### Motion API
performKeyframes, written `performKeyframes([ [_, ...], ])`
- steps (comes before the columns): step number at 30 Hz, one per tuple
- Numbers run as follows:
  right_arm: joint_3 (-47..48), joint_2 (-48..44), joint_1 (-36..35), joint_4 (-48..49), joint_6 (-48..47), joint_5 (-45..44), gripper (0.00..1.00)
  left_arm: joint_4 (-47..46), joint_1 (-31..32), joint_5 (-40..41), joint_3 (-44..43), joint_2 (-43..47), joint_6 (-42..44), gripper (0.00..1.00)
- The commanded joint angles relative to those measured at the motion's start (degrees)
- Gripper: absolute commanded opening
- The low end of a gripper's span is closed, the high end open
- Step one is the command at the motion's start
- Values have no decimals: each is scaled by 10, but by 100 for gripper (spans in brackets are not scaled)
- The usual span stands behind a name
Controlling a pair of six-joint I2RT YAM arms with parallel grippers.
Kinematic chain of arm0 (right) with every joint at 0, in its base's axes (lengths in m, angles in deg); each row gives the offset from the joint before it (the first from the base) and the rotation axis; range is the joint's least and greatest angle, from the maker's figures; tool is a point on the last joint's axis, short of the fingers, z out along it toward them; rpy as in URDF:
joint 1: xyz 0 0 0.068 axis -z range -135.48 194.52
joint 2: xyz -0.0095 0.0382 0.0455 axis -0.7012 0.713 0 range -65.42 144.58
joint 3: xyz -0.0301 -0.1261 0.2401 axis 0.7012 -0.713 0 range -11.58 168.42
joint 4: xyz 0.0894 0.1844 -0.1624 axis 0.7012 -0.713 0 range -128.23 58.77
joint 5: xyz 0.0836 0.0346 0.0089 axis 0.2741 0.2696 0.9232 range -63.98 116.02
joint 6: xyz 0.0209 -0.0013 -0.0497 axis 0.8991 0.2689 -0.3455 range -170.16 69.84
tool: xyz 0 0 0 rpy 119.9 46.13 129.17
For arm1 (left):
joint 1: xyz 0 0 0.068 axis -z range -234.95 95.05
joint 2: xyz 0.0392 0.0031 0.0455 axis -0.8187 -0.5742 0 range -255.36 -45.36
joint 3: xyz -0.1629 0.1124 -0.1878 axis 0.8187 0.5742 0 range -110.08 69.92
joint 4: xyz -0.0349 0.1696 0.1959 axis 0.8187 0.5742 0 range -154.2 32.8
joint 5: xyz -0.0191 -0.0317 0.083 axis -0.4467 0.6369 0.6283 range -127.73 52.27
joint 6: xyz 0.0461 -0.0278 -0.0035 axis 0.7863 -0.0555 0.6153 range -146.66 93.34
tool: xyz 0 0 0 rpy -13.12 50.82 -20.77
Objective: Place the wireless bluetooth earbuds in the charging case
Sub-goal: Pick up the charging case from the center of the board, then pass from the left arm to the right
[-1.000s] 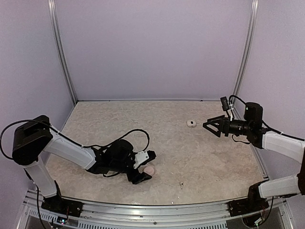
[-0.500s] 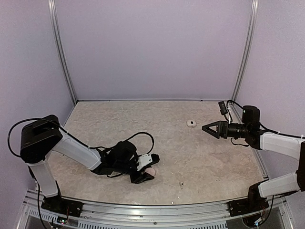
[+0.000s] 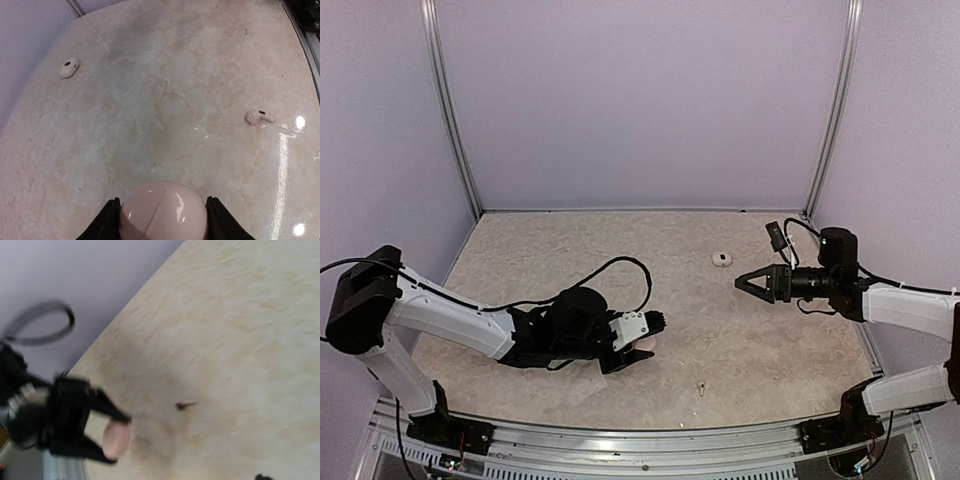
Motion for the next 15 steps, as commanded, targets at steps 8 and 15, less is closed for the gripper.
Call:
performKeyframes([
  [8, -19, -37, -127, 133, 73, -20, 71, 3, 70, 161, -127, 77, 95, 38],
  [15, 5, -29, -195, 155, 97, -78, 58, -4, 96, 194, -162, 57, 122, 38],
])
